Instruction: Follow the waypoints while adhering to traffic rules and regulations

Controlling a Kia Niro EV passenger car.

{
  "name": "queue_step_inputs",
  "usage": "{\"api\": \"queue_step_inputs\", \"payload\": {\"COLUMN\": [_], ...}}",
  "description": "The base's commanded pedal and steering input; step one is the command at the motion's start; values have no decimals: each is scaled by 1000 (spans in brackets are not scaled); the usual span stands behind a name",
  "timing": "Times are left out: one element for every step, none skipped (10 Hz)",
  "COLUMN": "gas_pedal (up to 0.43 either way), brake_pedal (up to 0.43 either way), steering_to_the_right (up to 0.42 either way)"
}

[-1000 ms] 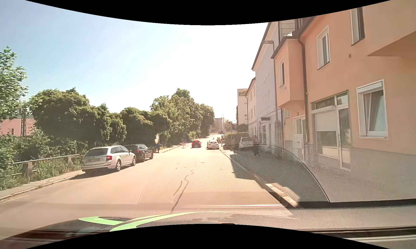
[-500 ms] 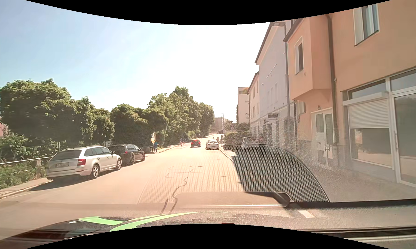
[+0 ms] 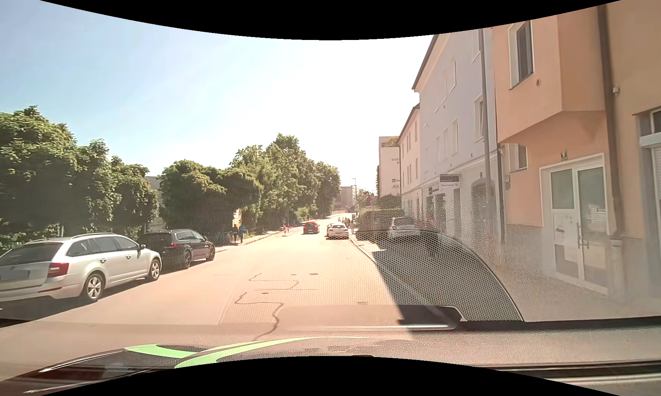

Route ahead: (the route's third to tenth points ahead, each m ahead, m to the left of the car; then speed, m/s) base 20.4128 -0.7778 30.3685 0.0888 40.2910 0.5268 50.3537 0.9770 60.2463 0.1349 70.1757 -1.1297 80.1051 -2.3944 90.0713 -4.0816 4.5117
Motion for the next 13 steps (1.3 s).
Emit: {"api": "queue_step_inputs", "payload": {"gas_pedal": [0,0,0,0,0,0,0,0,0,0,0,0,0], "brake_pedal": [116,140,152,159,171,189,189,171,146,146,146,146,152], "steering_to_the_right": [3,3,4,5,6,5,4,4,4,4,4,8,9]}}
